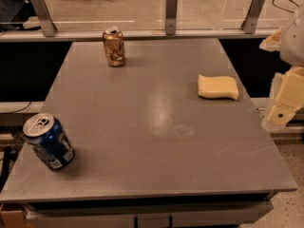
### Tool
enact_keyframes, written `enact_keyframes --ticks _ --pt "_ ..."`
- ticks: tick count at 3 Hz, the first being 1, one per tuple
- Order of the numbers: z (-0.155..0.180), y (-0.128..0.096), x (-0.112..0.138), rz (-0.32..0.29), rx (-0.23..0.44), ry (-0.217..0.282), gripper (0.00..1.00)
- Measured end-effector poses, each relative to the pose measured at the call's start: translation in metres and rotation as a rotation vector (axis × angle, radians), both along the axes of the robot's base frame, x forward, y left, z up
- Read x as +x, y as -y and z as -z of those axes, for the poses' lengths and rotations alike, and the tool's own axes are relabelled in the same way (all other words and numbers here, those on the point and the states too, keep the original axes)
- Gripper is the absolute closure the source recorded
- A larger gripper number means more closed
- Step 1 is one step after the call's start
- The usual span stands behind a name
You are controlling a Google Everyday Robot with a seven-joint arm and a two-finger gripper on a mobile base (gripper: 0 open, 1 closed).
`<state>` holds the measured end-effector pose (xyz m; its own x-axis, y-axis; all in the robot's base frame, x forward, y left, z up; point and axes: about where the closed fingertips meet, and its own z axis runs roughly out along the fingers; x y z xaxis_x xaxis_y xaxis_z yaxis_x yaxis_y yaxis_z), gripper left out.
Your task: Move sponge near orange can
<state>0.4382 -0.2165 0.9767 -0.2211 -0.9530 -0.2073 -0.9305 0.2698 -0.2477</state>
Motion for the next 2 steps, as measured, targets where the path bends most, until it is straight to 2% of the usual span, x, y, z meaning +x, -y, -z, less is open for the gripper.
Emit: enact_keyframes --ticks 1,2 --pt "0.0 0.0 0.0 0.0 0.0 0.0 0.0" --pt "0.007 0.002 0.014 -0.009 0.023 0.031 0.0"
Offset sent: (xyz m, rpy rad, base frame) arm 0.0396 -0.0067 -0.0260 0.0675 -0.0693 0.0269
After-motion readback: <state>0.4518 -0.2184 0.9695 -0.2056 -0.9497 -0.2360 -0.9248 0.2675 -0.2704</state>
